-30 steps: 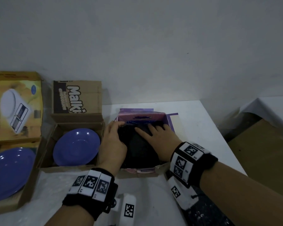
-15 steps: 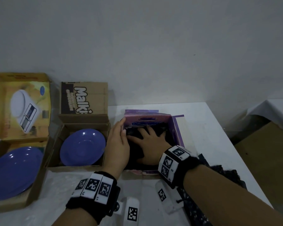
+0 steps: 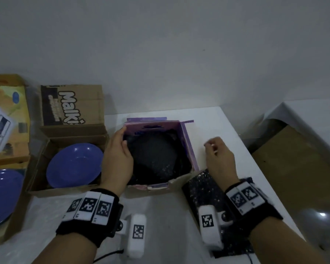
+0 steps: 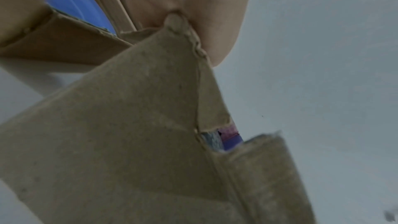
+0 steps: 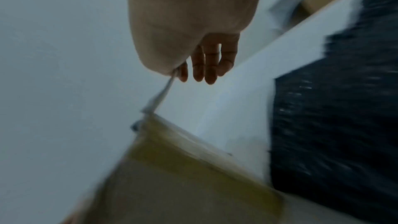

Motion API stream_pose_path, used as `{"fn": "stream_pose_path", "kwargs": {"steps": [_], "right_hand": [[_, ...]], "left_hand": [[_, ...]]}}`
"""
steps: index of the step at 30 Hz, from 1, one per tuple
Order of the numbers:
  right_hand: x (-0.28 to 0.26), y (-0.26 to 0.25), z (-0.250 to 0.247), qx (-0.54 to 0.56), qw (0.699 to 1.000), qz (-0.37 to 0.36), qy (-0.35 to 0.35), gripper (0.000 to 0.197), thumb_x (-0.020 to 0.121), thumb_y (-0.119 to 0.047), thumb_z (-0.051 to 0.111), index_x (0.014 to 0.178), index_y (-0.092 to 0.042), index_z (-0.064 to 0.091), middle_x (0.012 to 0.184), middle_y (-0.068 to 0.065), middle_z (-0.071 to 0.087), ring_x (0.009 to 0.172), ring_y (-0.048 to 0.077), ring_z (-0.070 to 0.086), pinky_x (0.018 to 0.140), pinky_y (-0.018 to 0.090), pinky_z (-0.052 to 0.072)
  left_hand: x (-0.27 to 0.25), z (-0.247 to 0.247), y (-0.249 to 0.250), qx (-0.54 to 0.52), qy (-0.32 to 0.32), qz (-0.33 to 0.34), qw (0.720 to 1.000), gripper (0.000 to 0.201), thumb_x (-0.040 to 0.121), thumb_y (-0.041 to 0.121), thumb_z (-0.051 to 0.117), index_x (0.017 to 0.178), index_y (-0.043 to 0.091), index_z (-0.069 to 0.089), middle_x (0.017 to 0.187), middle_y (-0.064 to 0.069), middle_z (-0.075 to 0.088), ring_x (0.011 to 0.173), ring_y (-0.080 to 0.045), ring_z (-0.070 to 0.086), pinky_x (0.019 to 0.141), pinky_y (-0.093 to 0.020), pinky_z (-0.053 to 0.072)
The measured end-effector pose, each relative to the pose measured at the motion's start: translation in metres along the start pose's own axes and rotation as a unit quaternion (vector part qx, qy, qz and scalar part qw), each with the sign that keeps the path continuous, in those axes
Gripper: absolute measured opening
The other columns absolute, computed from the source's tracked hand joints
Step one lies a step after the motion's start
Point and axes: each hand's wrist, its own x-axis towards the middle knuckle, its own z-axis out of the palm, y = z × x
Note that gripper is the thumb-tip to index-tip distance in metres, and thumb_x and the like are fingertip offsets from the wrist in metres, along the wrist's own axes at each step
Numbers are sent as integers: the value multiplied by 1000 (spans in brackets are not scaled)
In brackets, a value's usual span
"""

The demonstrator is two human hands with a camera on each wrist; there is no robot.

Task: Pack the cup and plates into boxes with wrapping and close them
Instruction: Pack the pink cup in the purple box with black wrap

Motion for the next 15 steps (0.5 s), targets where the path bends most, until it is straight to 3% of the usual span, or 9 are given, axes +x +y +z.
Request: {"fn": "stream_pose_path", "kwargs": {"steps": [2,4,7,9,11,13,15], "right_hand": [[-25,38,9,-19,998,62,-24,16,95,-27,44,87,-14,49,84,6,57,82,29,57,63,31,36],[-53,62,19,-118,985,64,-106,30,89,-47,47,89,-18,48,94,4,53,94,28,53,72,36,43],[-84,70,27,-321,922,21,-215,64,70,-74,47,114,-28,45,116,-2,41,112,24,39,91,43,40],[-93,66,28,-344,916,-8,-208,65,71,-67,48,121,-26,43,124,0,39,117,27,39,92,44,37],[-94,66,26,-327,927,-28,-182,48,81,-50,46,119,-22,46,122,3,45,113,27,42,89,41,39],[-91,62,22,-275,948,-30,-156,30,87,-37,46,110,-18,50,111,3,53,103,24,49,81,36,44],[-88,55,14,-182,977,-1,-108,16,90,-27,46,101,-16,50,90,3,59,82,22,56,66,33,46]], "left_hand": [[1,0,-2,-1,-4,-6,1000,40,99,13,37,138,21,43,137,-3,49,122,-19,46,95,-20,31],[1,0,-3,-1,-8,-6,1000,40,100,14,37,138,21,43,137,-4,49,123,-21,46,95,-22,33],[1,-1,-2,-1,-15,-8,1000,39,100,15,36,138,21,42,139,-7,49,123,-24,47,97,-29,36],[1,-2,-1,-5,-17,-7,1000,39,100,14,35,138,20,42,139,-7,48,124,-25,47,98,-31,36],[1,-3,-1,-10,-18,-1,1000,39,100,14,35,138,19,42,139,-7,48,125,-25,46,99,-30,35],[1,-3,-1,-12,-19,1,1000,38,101,14,35,138,18,42,139,-7,48,125,-24,46,99,-28,34],[0,-3,-1,-14,-19,-1,1000,38,101,15,35,138,18,43,139,-8,48,125,-25,46,99,-28,34]]}}
